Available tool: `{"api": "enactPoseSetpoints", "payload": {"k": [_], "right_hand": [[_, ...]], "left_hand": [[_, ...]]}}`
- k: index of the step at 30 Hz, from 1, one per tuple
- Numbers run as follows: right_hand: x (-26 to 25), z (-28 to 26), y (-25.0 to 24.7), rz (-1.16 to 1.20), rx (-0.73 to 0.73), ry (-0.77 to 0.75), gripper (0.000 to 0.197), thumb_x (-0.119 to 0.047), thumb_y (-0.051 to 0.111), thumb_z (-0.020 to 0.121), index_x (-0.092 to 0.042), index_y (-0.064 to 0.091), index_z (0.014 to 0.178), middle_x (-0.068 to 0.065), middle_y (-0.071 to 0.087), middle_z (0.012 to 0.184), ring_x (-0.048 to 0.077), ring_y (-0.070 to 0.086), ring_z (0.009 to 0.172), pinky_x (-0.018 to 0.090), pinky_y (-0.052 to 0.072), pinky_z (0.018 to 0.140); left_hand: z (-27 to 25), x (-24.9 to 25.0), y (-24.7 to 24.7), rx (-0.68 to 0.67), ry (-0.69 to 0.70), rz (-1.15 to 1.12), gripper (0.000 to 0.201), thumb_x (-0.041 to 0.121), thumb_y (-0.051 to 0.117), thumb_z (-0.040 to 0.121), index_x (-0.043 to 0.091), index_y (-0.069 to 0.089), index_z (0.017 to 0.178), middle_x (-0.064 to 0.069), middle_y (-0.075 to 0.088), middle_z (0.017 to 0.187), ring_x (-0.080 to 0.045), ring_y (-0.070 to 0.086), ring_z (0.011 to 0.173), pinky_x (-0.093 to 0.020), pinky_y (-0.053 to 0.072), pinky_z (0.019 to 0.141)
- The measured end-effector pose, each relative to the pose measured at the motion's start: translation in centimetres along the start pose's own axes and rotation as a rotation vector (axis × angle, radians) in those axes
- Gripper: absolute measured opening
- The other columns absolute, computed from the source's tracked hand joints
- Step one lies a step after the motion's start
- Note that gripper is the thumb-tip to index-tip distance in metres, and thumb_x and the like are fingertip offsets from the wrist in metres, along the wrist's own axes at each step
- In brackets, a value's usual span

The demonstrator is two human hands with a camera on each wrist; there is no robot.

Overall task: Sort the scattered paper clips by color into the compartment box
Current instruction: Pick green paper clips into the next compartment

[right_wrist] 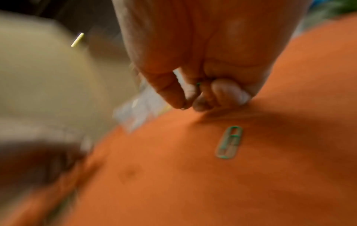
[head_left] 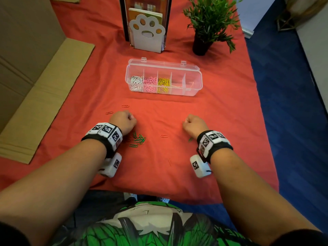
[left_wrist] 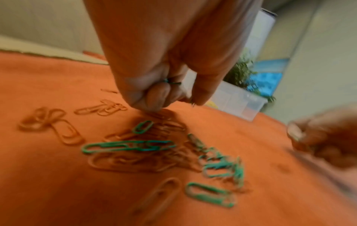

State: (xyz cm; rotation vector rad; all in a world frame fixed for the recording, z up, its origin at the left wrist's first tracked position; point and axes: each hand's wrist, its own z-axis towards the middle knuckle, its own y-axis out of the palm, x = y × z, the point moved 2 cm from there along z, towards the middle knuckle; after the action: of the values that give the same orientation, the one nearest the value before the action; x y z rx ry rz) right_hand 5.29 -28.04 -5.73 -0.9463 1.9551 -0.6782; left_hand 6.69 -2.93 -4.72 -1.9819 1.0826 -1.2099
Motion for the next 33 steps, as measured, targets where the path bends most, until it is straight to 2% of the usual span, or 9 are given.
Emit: {"api": "enactPoseSetpoints", "payload": {"k": [3,7,10,13,17,20,27,31,33], "right_hand": [[0.8,-1.4,0.0,0.824,-0.16,0.126,0.011,-0.007,0.041,0.071,-0.016,0.044,0.065,0.012,0.049,0.068,0.012,0.037,0.04,0.019,0.026,0.039],[2.0,-3.1,-0.3,1.415,-0.313,0.127,0.008,-0.015,0.041,0.065,-0.012,0.048,0.064,0.007,0.048,0.06,0.011,0.037,0.04,0.016,0.028,0.043],[2.8,-2.7,0.0,1.328,-0.232,0.264,0.017,-0.019,0.042,0.079,-0.015,0.051,0.065,-0.001,0.045,0.057,0.007,0.038,0.039,0.015,0.026,0.038],[3.3,-1.9,-0.5,0.699,-0.092,0.292,0.024,-0.016,0.044,0.088,-0.018,0.049,0.064,-0.002,0.039,0.055,0.008,0.037,0.039,0.016,0.024,0.038],[3.0,-2.9,-1.2,-0.209,-0.039,0.193,0.04,-0.04,0.046,0.088,-0.006,0.063,0.103,0.017,0.064,0.11,0.031,0.059,0.107,0.03,0.046,0.085],[2.2,-3.9,-0.3,-0.414,-0.047,0.136,0.048,-0.04,0.046,0.09,-0.005,0.057,0.12,0.014,0.058,0.129,0.03,0.055,0.12,0.035,0.045,0.097],[1.7,-3.7,-0.3,-0.266,-0.142,0.127,0.034,-0.018,0.043,0.089,-0.002,0.06,0.114,0.017,0.061,0.122,0.031,0.058,0.113,0.032,0.046,0.093],[2.0,-3.9,-1.1,0.6,-0.237,0.219,0.022,-0.011,0.041,0.087,-0.016,0.052,0.069,0.003,0.045,0.066,0.014,0.04,0.051,0.022,0.032,0.045],[2.3,-3.9,-1.8,0.89,-0.228,0.235,0.025,-0.008,0.036,0.085,-0.015,0.048,0.065,0.002,0.04,0.06,0.009,0.03,0.043,0.016,0.021,0.038]], "left_hand": [[-0.5,0.4,0.2,-0.253,-0.235,-0.677,0.021,0.016,0.041,0.083,0.017,0.044,0.062,-0.003,0.043,0.06,-0.02,0.042,0.052,-0.018,0.033,0.044],[-1.9,1.4,-0.3,-0.511,-0.326,-1.236,0.011,0.019,0.037,0.056,0.014,0.045,0.06,-0.002,0.05,0.054,-0.015,0.043,0.044,-0.015,0.036,0.044],[-1.9,1.6,0.3,-0.49,-0.35,-1.186,0.016,0.014,0.037,0.063,0.012,0.054,0.064,-0.002,0.053,0.053,-0.014,0.047,0.044,-0.015,0.041,0.043],[-1.6,1.8,1.1,-0.365,-0.366,-0.908,0.022,0.017,0.041,0.083,0.016,0.049,0.062,0.004,0.038,0.048,-0.006,0.033,0.033,-0.009,0.026,0.036],[-1.5,2.6,1.9,-0.302,-0.352,-0.78,0.022,0.011,0.046,0.087,0.015,0.05,0.066,0.0,0.042,0.057,-0.009,0.039,0.041,-0.011,0.031,0.035],[-1.8,3.7,2.3,-0.355,-0.345,-0.852,0.021,0.005,0.04,0.091,0.012,0.051,0.075,-0.004,0.05,0.067,-0.014,0.048,0.057,-0.013,0.045,0.037],[-1.2,8.3,0.8,-0.496,-0.248,-1.094,0.019,0.001,0.034,0.09,0.007,0.052,0.093,-0.009,0.058,0.086,-0.019,0.058,0.075,-0.022,0.057,0.056],[1.5,12.6,-1.6,-0.484,-0.156,-1.201,0.02,0.007,0.046,0.085,0.004,0.05,0.105,-0.011,0.056,0.095,-0.021,0.061,0.083,-0.029,0.058,0.066],[2.4,14.9,-2.6,-0.463,-0.136,-1.231,0.01,0.008,0.045,0.084,0.006,0.051,0.093,-0.009,0.052,0.09,-0.02,0.056,0.082,-0.031,0.054,0.075]]}}
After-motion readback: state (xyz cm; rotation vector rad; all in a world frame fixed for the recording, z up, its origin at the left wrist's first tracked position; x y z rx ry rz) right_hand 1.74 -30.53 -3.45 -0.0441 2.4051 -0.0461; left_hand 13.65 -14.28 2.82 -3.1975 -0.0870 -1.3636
